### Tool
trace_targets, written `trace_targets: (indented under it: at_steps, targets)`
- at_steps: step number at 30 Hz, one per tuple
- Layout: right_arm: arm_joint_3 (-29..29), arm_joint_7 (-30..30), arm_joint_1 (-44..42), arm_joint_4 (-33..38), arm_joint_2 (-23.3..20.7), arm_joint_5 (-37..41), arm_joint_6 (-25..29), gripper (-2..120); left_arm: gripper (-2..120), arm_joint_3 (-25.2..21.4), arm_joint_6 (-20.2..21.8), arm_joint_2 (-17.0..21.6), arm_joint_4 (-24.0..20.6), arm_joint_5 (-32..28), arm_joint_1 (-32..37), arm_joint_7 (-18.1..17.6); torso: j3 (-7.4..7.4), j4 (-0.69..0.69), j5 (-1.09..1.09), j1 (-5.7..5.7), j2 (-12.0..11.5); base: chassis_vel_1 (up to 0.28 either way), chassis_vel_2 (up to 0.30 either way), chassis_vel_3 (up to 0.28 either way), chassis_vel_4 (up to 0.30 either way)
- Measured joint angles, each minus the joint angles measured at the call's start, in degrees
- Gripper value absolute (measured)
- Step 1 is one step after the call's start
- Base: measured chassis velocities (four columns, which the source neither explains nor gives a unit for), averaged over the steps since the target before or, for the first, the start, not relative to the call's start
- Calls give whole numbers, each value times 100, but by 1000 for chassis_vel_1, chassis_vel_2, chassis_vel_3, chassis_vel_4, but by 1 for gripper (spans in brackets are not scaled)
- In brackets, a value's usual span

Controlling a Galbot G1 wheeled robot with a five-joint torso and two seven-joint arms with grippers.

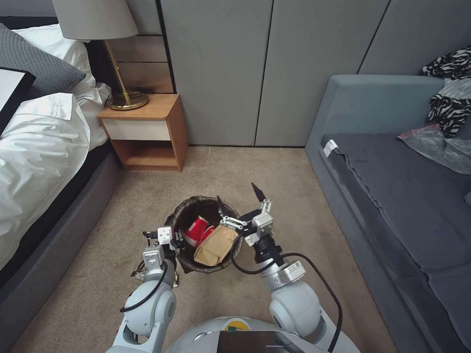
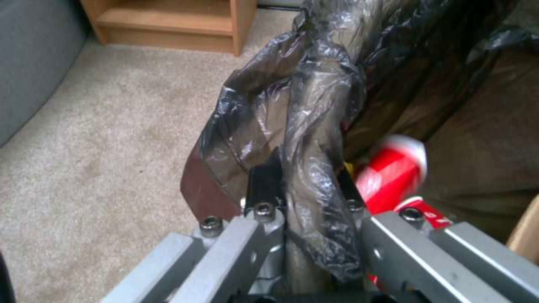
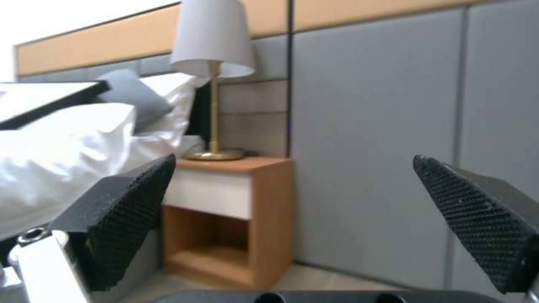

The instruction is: Pick up the trash bin, then pick up the garbage from the floor and place it into the trash bin.

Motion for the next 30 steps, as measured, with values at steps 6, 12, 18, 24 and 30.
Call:
trace_targets:
  at_steps: [6,12,18,24,30]
  targets:
    - [473,78,-278,-76,121,-191,280,100,3,-55,-89,19,0,-10,17,8,0,0,0,0,0,0,0,0,0]
    - [725,76,-459,-215,233,-288,494,100,3,-86,-162,34,-16,-35,32,12,0,0,0,0,0,0,0,0,0]
    - [900,84,-655,-334,327,-289,669,100,3,-126,-201,57,-21,-52,37,21,0,0,0,0,0,0,0,0,0]
    - [1091,102,-749,-648,407,-274,915,100,3,-153,-358,65,-30,1,36,74,0,0,0,0,0,0,0,0,0]
    - [1258,117,-716,-1062,455,-187,1110,100,3,-164,-430,68,-34,61,41,103,1,0,0,0,0,0,0,0,0]
